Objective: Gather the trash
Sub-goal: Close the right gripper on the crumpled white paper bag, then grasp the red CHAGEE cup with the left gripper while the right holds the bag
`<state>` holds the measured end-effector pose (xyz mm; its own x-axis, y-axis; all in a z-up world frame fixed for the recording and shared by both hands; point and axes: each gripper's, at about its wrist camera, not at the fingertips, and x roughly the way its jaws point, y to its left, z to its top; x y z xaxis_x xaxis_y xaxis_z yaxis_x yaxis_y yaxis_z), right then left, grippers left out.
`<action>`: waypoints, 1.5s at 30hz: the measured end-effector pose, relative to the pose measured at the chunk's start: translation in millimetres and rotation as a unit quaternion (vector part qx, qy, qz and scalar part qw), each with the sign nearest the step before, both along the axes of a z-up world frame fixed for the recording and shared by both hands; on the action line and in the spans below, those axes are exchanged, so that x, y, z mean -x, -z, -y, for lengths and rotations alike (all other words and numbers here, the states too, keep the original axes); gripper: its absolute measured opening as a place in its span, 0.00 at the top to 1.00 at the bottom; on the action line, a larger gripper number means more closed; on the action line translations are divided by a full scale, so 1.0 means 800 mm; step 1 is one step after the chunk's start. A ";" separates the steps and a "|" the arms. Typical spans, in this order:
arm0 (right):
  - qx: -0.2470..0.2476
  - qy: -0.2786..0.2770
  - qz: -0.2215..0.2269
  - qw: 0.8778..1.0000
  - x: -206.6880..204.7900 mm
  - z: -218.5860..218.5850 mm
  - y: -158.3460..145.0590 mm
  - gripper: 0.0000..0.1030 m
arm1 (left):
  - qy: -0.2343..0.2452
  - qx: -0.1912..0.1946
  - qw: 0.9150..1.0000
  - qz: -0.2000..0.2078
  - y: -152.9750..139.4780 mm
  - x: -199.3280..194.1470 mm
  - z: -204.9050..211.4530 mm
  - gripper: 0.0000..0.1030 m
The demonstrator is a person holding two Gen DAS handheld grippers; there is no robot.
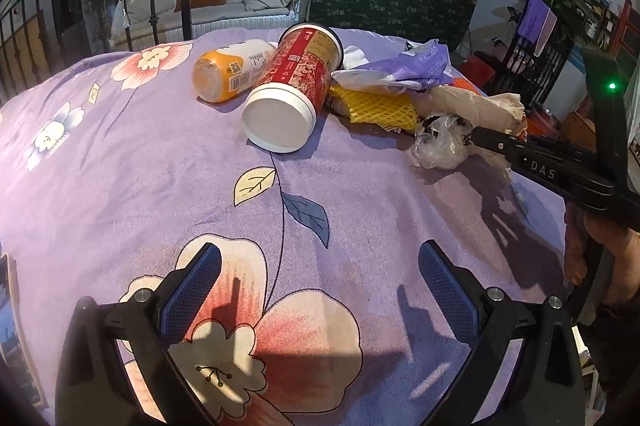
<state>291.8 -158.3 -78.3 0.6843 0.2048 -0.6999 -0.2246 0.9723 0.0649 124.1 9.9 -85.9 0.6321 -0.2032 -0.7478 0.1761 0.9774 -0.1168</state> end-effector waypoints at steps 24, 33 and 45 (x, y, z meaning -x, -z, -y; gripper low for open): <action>-0.043 0.028 0.028 0.998 0.108 0.040 -0.050 0.85 | 0.045 -0.078 0.993 -0.072 -0.028 -0.240 0.027 0.17; -0.066 0.047 -0.001 0.997 0.127 0.055 -0.037 0.85 | 0.041 -0.073 0.984 -0.158 0.001 -0.310 0.050 0.18; -0.069 0.054 -0.006 0.996 0.135 0.056 -0.027 0.85 | 0.024 -0.049 0.983 -0.178 0.006 -0.296 0.044 0.26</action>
